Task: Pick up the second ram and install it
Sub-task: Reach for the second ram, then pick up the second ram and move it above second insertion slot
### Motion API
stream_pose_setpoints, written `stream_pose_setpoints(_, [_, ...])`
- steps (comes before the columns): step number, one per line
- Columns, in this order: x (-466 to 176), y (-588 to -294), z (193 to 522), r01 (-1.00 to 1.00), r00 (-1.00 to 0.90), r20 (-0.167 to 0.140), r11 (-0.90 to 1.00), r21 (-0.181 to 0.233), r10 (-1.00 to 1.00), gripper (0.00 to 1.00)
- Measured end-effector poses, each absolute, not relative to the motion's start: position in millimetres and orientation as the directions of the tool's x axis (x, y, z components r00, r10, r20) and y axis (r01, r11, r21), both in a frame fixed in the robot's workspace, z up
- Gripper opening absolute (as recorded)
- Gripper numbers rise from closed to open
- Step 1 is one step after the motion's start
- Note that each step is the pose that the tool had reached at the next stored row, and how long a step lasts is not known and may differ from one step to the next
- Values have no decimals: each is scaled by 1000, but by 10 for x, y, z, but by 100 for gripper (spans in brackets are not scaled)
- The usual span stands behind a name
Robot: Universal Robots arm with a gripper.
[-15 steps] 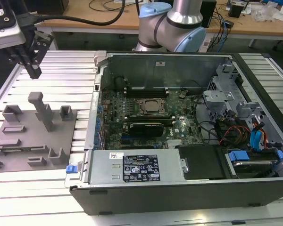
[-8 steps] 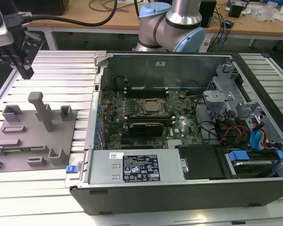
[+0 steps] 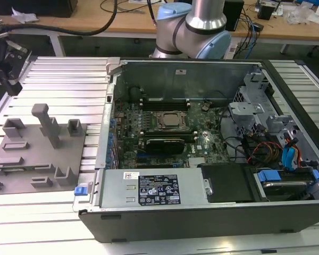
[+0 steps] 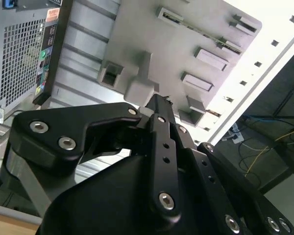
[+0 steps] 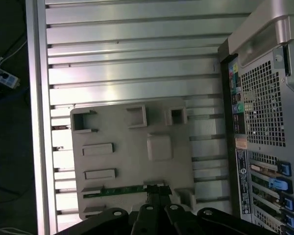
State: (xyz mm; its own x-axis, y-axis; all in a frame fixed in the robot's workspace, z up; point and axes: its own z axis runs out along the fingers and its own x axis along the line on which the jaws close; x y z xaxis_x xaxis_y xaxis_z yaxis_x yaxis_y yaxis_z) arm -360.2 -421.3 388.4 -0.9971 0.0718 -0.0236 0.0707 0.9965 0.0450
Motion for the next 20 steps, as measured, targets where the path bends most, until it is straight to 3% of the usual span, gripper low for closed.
stream_pose_setpoints(6, [-3679,-4404,3866,67,-997,-24,997,45,68,11])
stream_pose_setpoints(20, [-3682,-4414,3865,40,-999,-24,998,45,41,11])
